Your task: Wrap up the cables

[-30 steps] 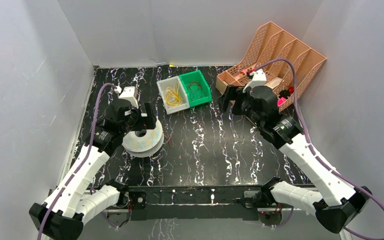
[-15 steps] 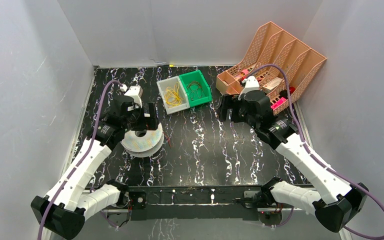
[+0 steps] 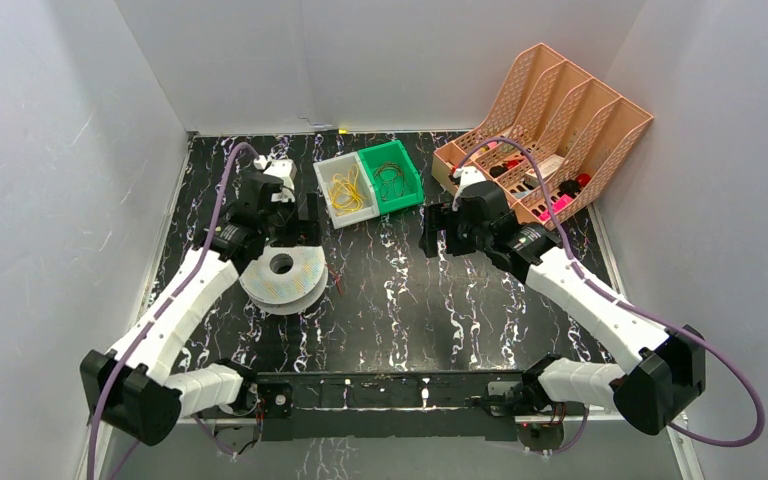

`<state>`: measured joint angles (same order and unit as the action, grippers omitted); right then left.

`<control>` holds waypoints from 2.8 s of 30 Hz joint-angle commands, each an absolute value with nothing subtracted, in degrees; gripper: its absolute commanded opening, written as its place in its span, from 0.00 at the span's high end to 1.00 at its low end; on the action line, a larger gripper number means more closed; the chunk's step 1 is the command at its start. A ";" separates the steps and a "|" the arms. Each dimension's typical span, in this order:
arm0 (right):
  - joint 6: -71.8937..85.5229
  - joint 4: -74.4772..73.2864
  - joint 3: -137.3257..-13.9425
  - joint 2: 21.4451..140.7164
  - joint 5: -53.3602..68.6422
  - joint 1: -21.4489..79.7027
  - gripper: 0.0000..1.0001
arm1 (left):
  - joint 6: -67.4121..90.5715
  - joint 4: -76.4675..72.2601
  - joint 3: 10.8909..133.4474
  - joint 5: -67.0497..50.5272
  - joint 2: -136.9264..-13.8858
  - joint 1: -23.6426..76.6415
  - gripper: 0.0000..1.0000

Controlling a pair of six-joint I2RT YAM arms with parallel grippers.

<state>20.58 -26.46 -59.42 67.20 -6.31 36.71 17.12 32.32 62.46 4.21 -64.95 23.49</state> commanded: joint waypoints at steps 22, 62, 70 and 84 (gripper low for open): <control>18.30 -24.98 -57.78 62.86 -3.59 36.57 0.08 | 20.35 26.76 88.38 14.32 -102.00 22.34 0.10; 20.97 -24.74 -53.01 59.38 1.87 36.64 0.09 | 20.16 31.59 99.53 11.54 -116.89 19.64 0.97; 21.92 -25.31 -52.85 59.23 1.10 36.64 0.10 | 21.26 29.80 94.57 7.78 -112.55 19.69 1.00; 23.85 -27.39 -51.62 57.11 -0.24 36.63 0.11 | 22.75 28.21 86.73 6.96 -104.53 27.27 1.00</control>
<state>22.74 -27.40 -52.56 59.46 0.75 36.73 21.87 28.38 87.39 7.84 -110.13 24.36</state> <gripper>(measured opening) 0.894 0.123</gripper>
